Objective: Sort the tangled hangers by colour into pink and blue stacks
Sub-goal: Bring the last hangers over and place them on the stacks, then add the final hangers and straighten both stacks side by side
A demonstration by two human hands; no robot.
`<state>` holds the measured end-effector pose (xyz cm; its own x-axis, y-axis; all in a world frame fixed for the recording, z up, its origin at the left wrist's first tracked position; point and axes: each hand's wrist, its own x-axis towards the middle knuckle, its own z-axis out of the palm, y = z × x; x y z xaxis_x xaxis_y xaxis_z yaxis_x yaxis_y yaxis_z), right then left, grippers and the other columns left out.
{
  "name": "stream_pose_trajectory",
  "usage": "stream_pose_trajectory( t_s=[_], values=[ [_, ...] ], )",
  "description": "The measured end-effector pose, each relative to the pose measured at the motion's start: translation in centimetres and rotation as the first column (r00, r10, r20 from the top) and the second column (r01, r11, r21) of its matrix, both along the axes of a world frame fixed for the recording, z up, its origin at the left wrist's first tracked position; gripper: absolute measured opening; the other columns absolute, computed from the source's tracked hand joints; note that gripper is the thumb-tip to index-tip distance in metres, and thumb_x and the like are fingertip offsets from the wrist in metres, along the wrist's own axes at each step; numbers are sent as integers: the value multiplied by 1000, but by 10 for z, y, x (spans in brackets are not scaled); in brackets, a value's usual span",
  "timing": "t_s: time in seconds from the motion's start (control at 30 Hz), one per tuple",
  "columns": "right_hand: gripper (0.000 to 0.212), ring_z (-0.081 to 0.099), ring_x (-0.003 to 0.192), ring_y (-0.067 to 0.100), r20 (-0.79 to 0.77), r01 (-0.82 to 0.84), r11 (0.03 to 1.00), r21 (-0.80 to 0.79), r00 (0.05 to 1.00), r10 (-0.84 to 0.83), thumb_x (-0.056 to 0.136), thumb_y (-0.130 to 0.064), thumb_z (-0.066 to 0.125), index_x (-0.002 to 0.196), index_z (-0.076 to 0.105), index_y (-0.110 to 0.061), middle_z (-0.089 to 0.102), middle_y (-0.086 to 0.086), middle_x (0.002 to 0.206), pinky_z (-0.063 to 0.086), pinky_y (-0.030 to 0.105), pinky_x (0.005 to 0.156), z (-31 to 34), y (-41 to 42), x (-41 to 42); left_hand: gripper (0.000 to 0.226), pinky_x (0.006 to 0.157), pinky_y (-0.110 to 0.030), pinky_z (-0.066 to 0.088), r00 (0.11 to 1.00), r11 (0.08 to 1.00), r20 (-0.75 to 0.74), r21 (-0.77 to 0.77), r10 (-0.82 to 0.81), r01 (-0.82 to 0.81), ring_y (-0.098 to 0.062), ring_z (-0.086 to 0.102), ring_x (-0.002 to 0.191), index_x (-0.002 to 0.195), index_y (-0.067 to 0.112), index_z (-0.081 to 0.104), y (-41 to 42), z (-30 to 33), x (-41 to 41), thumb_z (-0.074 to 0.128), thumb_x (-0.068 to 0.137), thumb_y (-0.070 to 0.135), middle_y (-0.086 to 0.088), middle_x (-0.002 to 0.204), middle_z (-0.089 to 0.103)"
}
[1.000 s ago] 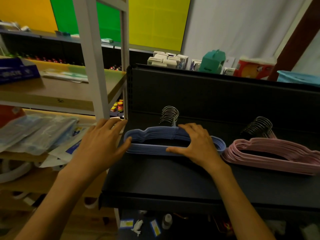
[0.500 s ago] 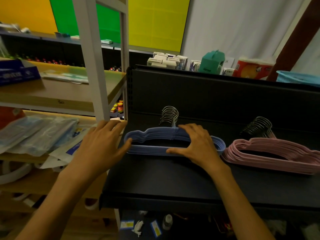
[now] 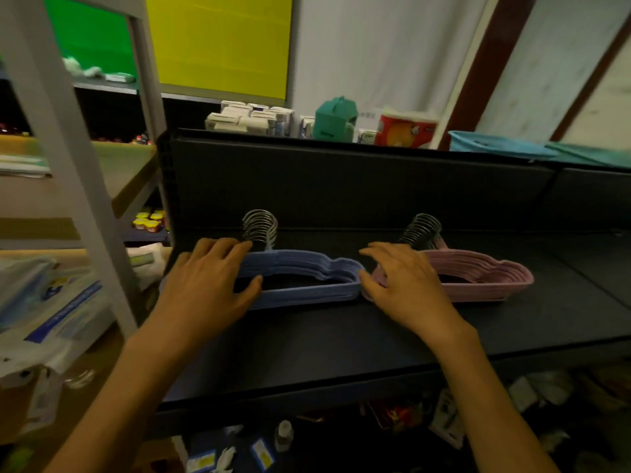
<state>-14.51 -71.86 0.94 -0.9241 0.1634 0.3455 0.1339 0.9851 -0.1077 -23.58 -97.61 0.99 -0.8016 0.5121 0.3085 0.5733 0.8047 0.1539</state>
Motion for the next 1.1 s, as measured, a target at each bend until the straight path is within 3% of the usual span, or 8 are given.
stream_pose_trajectory(
  t_s=[0.37, 0.57, 0.9, 1.1],
  values=[
    [44, 43, 123, 11, -47, 245, 969, -24, 968, -246, 88, -43, 54, 129, 52, -26, 52, -9, 132, 26, 28, 105, -6, 139, 130, 63, 103, -38, 36, 970, 969, 9, -46, -242, 242, -20, 35, 128, 143, 28, 29, 166, -1, 61, 45, 87, 55, 3, 143, 38],
    [45, 40, 127, 12, -37, 359, 933, -12, 933, -359, 91, -45, 49, 132, 50, -26, 48, -8, 137, 25, 29, 107, -6, 237, 220, 60, 101, -40, 36, 943, 942, -17, -49, -332, 331, -21, 37, 128, 138, 26, 38, 284, -5, 122, 46, 86, 55, 2, 141, 41],
    [40, 47, 120, 15, -80, 557, 830, -23, 827, -557, 89, -40, 56, 125, 56, -24, 56, -6, 128, 33, 31, 98, -14, 388, 360, 64, 102, -36, 32, 819, 820, -41, -27, -572, 572, -19, 32, 131, 145, 25, 26, 481, -12, 225, 40, 90, 54, 4, 145, 36],
    [43, 46, 119, 16, -46, 648, 760, -44, 759, -650, 89, -45, 50, 126, 56, -24, 55, -6, 128, 33, 31, 97, -25, 465, 415, 64, 101, -38, 34, 736, 736, -26, -57, -676, 674, -20, 32, 131, 145, 23, 28, 587, -18, 266, 40, 90, 54, 3, 144, 37]
  ],
)
